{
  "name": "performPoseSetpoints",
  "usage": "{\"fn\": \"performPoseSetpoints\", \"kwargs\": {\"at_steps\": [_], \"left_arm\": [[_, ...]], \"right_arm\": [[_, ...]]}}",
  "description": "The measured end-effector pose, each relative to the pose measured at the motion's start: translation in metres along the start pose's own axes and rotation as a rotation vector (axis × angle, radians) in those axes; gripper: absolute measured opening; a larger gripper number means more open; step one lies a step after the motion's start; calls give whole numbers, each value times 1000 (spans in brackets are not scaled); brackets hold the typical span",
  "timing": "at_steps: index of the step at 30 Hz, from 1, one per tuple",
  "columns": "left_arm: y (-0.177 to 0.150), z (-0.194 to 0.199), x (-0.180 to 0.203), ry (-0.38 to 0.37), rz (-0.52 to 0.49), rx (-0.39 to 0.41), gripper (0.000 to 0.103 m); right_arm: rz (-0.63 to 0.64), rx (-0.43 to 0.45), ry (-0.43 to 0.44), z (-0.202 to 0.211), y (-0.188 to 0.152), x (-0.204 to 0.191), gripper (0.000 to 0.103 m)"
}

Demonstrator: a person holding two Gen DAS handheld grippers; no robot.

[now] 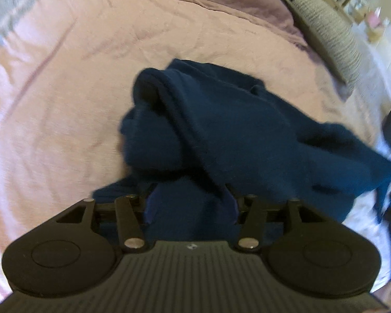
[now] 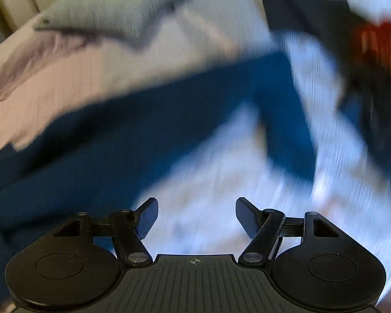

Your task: Fold clothes

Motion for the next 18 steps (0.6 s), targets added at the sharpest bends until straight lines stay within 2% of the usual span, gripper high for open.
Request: {"fn": "performPoseSetpoints", "kwargs": {"at_steps": [3, 4, 5, 7, 10, 14, 18], "left_arm": [[10, -17, -7, -97, 81, 1, 45], [15, -20, -8, -127, 85, -2, 29], [21, -22, -9, -156, 85, -6, 9], [33, -28, -10, -215, 87, -13, 8], [72, -3, -26, -251, 62, 115, 6], [148, 65, -88, -155, 104, 426, 6], [158, 57, -162, -116, 269, 359, 5]], "right_arm": [[-57, -96, -6, -3, -36, 2, 69], [-63, -108, -15, -4, -41, 1, 69], [-70, -118, -25, -3, -49, -1, 69], [-85, -127, -36, -3, -54, -6, 69], [-105, -114, -48, -1, -53, -18, 69], [-123, -67, -45, 6, -47, -38, 69], [-138, -19, -35, 8, -42, -66, 69]]}}
Point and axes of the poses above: each gripper's, at about its wrist camera, not at the fingertips, and z roughly against the way its jaws point, x to its right, y to its top, the point moved 1 cm from there along -z, roughly the way its jaws point, and after that the axes turned 7 degrees about -z, right-handed, at the moved point
